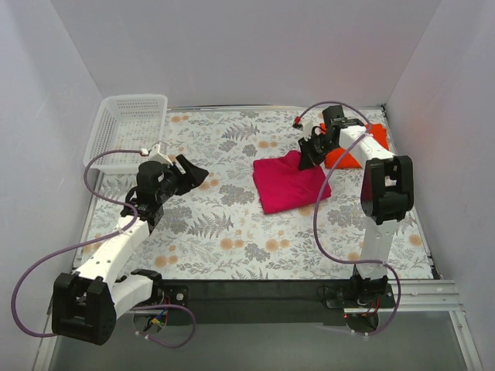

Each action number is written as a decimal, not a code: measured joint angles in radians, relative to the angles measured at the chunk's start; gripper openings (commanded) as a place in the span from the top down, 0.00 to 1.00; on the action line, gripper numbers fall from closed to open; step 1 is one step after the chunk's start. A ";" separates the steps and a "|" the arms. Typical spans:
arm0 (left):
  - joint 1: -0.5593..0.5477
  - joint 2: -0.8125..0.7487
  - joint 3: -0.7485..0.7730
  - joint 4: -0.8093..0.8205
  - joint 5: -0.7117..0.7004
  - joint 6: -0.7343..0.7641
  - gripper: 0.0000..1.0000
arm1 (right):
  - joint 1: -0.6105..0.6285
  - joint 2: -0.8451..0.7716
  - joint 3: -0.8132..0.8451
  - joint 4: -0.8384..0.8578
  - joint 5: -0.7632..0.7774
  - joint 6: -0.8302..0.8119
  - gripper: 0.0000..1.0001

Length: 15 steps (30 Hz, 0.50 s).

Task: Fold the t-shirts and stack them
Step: Neatly place the folded tshirt to the corner

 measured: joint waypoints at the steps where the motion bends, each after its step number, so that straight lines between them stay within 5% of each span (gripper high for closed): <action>1: 0.000 0.000 -0.006 -0.006 0.003 0.000 0.40 | -0.008 -0.013 0.013 -0.023 0.008 -0.022 0.99; 15: 0.001 -0.008 -0.054 -0.019 0.026 0.000 0.40 | -0.179 -0.045 0.339 -0.195 0.046 -0.115 0.99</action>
